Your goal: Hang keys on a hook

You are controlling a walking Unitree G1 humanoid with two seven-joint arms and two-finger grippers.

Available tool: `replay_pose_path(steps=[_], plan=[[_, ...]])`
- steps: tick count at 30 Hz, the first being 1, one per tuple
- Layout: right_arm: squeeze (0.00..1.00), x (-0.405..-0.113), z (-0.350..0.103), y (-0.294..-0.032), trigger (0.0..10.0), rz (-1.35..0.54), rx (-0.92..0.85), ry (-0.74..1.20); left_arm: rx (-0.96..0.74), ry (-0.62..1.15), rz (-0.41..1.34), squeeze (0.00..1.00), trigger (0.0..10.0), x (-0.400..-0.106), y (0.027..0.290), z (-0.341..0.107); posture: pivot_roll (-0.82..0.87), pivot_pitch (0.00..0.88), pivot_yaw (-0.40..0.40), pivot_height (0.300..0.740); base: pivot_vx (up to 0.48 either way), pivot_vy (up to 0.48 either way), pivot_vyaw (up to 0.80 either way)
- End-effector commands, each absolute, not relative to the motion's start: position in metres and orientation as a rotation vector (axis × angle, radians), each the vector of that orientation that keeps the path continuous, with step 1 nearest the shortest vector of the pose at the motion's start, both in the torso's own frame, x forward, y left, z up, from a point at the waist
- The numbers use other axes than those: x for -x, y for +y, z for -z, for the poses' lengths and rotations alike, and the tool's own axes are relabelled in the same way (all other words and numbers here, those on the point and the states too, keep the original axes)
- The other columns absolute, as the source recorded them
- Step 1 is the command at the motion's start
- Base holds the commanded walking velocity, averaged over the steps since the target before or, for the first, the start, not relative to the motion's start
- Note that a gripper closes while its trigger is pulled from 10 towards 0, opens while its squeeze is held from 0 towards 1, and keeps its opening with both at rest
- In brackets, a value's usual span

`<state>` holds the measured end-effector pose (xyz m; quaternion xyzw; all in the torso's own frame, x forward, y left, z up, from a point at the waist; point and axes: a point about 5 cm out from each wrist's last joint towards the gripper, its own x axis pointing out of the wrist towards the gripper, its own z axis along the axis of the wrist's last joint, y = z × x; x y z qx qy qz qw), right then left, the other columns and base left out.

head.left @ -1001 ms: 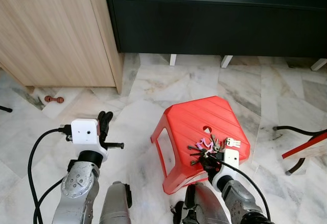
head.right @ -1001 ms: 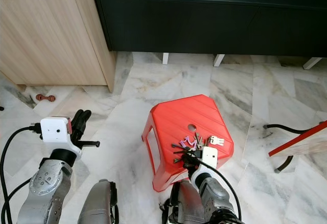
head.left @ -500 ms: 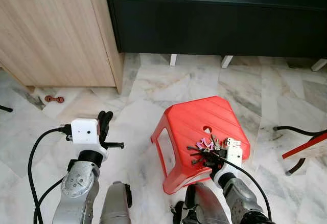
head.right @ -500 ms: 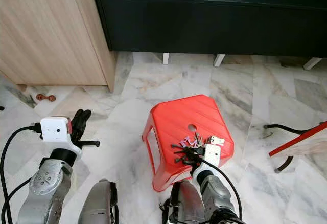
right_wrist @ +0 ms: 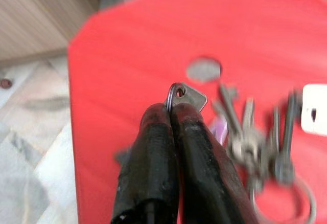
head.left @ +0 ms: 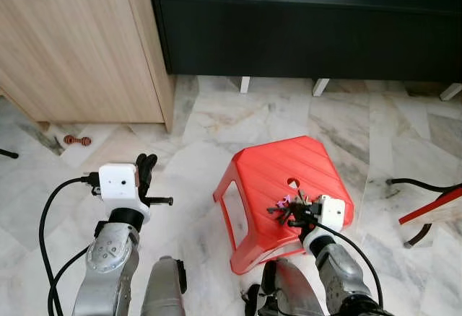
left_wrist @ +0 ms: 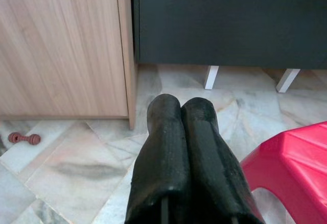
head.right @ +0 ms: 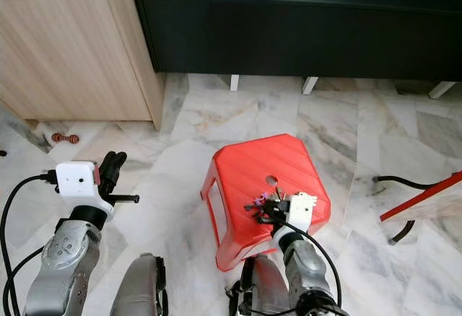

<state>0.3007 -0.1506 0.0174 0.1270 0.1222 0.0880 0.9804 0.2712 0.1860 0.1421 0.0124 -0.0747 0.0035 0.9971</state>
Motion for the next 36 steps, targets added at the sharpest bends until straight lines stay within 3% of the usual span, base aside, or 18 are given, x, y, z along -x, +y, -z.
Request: replay_pose_path(steps=[1,6,15,16,17,23,27,36], plan=[[0.00,-0.301,-0.021,-0.154,0.0,-0.172,-0.231,0.204,-0.034,-0.137,-0.011,0.00,10.0,-0.271,0.189,-0.137,0.26,0.187,-0.102,0.641,0.000,0.000,0.00],[0.00,-0.310,-0.040,-0.154,0.0,-0.179,-0.187,0.090,-0.031,-0.091,-0.045,0.00,10.0,-0.281,0.202,-0.118,0.24,0.077,-0.100,0.641,0.000,0.000,0.00],[0.00,-0.324,-0.070,-0.154,0.0,-0.192,-0.137,-0.040,-0.019,0.063,-0.129,0.00,10.0,-0.276,0.229,-0.074,0.25,0.000,-0.091,0.641,0.000,0.000,0.00],[0.00,-0.325,-0.073,-0.156,2.9,-0.181,-0.135,-0.055,-0.011,0.110,-0.158,0.00,10.0,-0.271,0.237,-0.061,0.24,0.000,-0.089,0.641,0.000,0.000,0.00],[0.00,-0.325,-0.074,-0.158,10.0,-0.176,-0.131,-0.059,-0.006,0.133,-0.173,0.00,10.0,-0.267,0.240,-0.054,0.24,0.000,-0.088,0.641,0.000,0.000,0.00],[0.00,-0.321,-0.072,-0.163,10.0,-0.146,-0.129,-0.056,0.007,0.252,-0.218,0.00,10.0,-0.252,0.254,-0.025,0.23,0.000,-0.079,0.641,0.000,0.000,0.00],[0.00,-0.313,-0.061,-0.171,10.0,-0.070,-0.133,-0.021,-0.019,0.446,-0.236,0.00,10.0,-0.225,0.264,0.014,0.21,0.000,-0.043,0.641,0.000,0.000,0.00],[0.00,-0.315,-0.064,-0.175,10.0,-0.014,-0.144,-0.030,-0.015,0.637,-0.242,0.00,10.0,-0.196,0.265,0.046,0.19,0.000,-0.023,0.641,0.000,0.000,0.00]])
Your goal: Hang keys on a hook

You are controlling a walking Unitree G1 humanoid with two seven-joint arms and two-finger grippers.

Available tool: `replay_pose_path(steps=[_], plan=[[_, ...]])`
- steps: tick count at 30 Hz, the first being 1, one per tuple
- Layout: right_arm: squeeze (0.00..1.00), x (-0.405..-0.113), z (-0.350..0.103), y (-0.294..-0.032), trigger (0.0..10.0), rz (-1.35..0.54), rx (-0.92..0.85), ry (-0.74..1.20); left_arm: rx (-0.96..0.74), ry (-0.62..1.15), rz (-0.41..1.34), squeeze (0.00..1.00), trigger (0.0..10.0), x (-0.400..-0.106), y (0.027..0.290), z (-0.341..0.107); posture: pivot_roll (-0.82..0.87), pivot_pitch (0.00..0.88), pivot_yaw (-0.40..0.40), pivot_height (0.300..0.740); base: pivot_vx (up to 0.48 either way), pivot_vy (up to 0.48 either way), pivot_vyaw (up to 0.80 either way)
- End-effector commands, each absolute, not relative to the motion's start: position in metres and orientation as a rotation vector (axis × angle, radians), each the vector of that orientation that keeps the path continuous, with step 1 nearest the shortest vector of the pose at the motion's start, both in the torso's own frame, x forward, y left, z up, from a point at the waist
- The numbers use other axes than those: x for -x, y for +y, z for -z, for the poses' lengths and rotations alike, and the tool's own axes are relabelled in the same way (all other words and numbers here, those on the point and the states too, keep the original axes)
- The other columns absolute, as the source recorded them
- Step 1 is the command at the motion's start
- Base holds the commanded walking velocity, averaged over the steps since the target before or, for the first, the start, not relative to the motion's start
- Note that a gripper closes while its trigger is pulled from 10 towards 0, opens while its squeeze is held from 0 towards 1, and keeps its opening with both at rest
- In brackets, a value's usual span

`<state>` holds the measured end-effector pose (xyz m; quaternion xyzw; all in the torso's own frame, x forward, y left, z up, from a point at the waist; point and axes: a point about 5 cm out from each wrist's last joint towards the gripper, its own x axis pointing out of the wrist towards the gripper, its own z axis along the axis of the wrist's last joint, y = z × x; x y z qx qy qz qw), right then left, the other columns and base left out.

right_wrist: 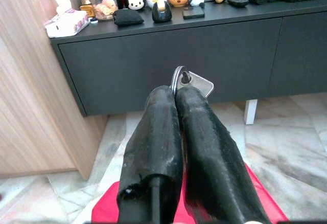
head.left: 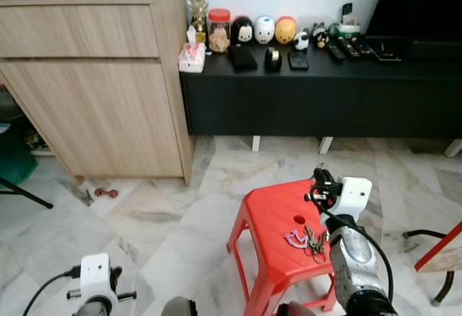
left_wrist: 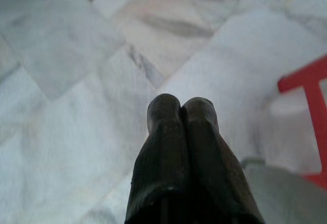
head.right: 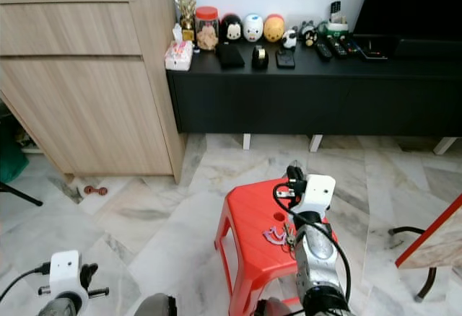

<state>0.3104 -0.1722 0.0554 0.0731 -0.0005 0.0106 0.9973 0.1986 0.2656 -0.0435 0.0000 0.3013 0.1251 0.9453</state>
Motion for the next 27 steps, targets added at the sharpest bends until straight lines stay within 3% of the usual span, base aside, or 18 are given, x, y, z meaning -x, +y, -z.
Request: replay_pose_path(steps=[1,11,27], plan=[[0.00,-0.315,-0.064,-0.176,10.0,-0.008,-0.143,-0.032,-0.008,0.651,-0.238,0.00,10.0,-0.193,0.263,0.049,0.19,0.000,-0.023,0.641,0.000,0.000,0.00],[0.00,-0.315,-0.062,-0.173,10.0,0.001,-0.144,-0.015,0.048,0.699,-0.280,0.00,10.0,-0.176,0.258,0.062,0.21,0.000,-0.042,0.641,-0.141,0.000,0.00],[0.00,-0.316,-0.061,-0.174,10.0,0.010,-0.146,-0.003,0.054,0.699,-0.283,0.00,10.0,-0.171,0.257,0.065,0.21,0.000,-0.041,0.641,-0.303,0.000,0.00]])
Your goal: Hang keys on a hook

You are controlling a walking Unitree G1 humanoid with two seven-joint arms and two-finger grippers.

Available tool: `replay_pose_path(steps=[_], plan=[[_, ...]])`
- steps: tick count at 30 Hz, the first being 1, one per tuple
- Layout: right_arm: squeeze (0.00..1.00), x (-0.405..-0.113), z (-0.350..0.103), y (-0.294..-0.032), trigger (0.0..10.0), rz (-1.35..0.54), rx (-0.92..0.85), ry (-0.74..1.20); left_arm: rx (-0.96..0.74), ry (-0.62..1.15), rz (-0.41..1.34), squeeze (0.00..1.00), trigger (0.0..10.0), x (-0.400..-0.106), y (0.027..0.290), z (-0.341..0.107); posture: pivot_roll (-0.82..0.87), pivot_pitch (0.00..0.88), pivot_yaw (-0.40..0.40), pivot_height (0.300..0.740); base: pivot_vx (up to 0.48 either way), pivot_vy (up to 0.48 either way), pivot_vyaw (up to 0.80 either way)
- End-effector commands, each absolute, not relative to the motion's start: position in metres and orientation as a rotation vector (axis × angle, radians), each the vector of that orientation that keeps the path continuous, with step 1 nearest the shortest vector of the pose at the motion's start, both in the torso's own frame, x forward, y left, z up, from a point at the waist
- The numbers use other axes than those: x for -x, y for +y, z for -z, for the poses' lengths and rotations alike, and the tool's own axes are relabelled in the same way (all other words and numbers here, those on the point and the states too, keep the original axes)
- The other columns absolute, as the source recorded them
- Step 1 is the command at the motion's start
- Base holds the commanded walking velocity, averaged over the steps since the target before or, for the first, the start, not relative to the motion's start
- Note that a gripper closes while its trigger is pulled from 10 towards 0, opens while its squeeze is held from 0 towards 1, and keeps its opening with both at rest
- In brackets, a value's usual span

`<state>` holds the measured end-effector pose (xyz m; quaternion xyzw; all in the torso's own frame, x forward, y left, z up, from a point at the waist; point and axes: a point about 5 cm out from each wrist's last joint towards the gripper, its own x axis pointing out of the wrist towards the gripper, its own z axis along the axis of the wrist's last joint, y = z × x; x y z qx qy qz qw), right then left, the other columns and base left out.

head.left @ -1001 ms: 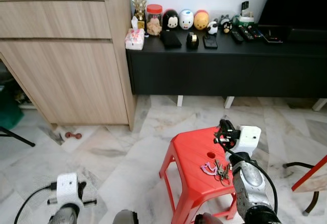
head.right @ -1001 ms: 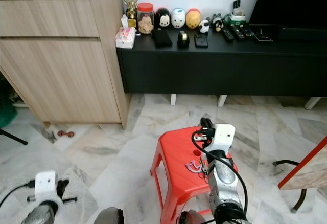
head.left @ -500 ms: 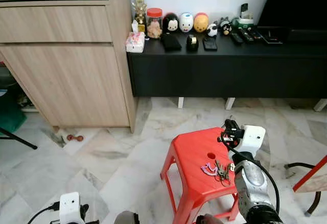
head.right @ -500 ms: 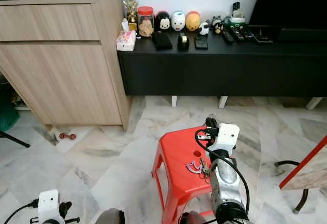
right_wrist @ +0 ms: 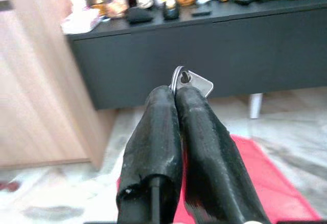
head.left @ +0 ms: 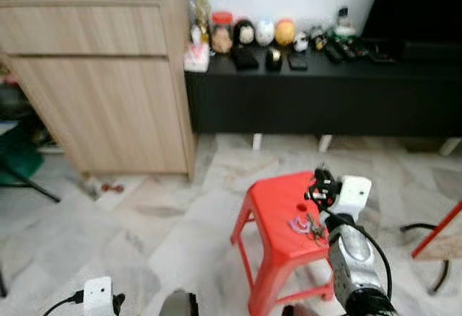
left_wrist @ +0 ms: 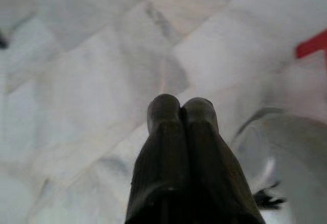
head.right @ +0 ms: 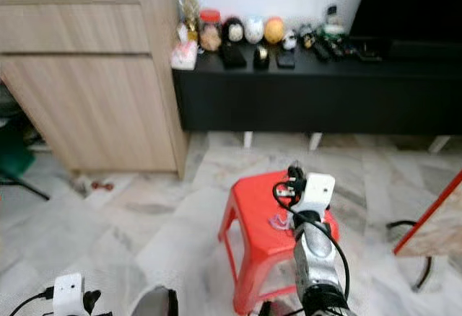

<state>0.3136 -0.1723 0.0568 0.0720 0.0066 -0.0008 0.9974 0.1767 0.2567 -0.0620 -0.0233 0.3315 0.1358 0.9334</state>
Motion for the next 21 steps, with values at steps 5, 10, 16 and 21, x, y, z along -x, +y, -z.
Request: replay_pose_path(steps=[5,10,16,21], plan=[[0.00,-0.3149,-0.0596,-0.1758,10.0,0.019,-0.151,0.005,0.053,0.694,-0.277,0.00,10.0,-0.1724,0.2558,0.0648,0.21,0.000,-0.039,0.641,-0.061,0.000,0.00],[0.00,-0.3145,-0.0586,-0.1777,10.0,0.031,-0.157,0.011,0.050,0.697,-0.273,0.00,10.0,-0.1733,0.2533,0.0654,0.21,0.000,-0.039,0.641,0.000,0.000,0.00],[0.00,-0.3158,-0.0601,-0.1815,10.0,0.050,-0.148,0.009,0.052,0.702,-0.265,0.00,10.0,-0.1739,0.2491,0.0667,0.21,0.000,-0.046,0.661,0.000,0.000,0.00],[0.00,-0.3165,-0.0596,-0.1827,10.0,0.057,-0.145,0.018,0.049,0.710,-0.260,0.00,10.0,-0.1726,0.2476,0.0678,0.22,0.000,-0.051,0.696,0.000,0.000,0.00]])
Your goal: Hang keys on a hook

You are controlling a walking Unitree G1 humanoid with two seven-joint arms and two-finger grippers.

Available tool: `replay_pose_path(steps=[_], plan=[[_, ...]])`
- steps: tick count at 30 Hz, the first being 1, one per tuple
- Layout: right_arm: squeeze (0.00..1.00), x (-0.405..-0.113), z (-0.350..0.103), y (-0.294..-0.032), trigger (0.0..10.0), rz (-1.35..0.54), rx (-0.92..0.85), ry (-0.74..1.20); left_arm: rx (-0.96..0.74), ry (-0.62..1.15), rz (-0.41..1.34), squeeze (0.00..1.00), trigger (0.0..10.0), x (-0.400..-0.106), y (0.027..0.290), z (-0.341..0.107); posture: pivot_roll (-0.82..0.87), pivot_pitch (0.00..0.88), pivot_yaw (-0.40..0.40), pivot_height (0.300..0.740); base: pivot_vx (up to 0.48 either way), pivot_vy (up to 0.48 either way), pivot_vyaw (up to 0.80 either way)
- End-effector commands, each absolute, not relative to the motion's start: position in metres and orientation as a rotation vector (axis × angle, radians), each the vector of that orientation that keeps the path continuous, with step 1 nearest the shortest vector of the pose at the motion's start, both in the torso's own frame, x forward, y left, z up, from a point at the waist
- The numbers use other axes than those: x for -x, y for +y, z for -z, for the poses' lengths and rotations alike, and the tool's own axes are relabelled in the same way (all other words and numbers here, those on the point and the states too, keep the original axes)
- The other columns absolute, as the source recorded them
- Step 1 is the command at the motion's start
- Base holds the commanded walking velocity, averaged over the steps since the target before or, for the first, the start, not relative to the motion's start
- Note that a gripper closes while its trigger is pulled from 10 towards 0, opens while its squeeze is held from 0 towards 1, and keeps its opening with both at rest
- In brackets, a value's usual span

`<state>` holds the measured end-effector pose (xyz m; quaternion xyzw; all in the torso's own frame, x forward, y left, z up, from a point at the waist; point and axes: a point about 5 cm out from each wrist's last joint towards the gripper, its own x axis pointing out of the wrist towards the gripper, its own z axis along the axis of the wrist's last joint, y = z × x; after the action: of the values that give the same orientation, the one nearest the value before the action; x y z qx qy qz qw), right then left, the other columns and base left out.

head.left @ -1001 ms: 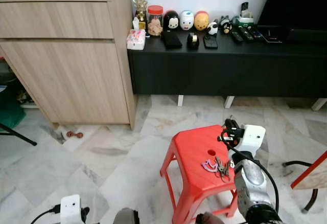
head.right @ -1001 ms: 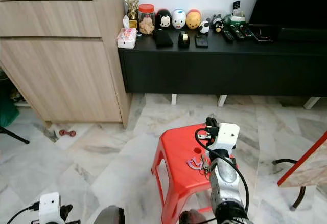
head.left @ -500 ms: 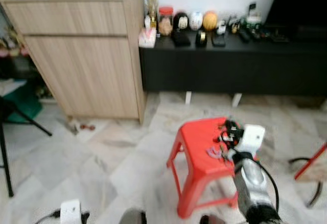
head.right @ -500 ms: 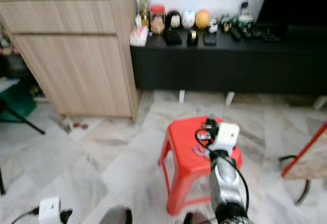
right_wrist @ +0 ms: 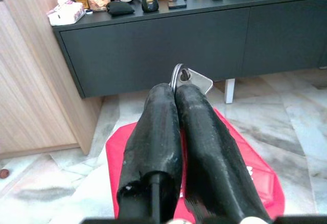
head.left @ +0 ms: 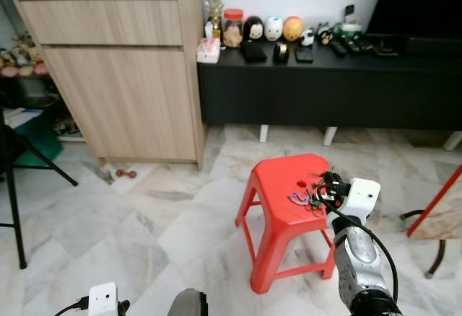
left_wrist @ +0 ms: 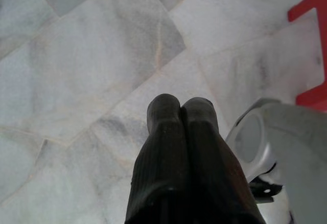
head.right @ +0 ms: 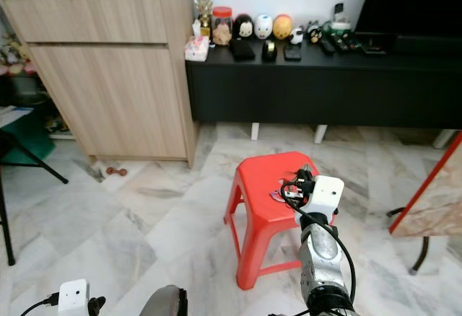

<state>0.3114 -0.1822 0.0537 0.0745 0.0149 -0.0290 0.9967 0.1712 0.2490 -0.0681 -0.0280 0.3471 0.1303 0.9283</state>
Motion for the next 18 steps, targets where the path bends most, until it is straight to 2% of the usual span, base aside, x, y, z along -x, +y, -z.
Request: replay_pose_path(steps=[1,9,18], plan=[[0.00,-0.317,-0.060,-0.183,10.0,0.057,-0.145,0.018,0.050,0.710,-0.261,0.00,10.0,-0.172,0.248,0.068,0.22,0.000,-0.051,0.701,0.000,0.000,0.00],[0.00,-0.315,-0.055,-0.185,10.0,0.067,-0.145,0.041,0.053,0.730,-0.263,0.00,10.0,-0.168,0.246,0.071,0.21,0.000,-0.054,0.740,0.000,0.000,0.00],[0.00,-0.297,-0.027,-0.200,10.0,0.134,-0.174,0.175,0.058,0.756,-0.262,0.00,10.0,-0.163,0.245,0.074,0.21,0.000,-0.061,0.740,0.000,0.000,0.00]])
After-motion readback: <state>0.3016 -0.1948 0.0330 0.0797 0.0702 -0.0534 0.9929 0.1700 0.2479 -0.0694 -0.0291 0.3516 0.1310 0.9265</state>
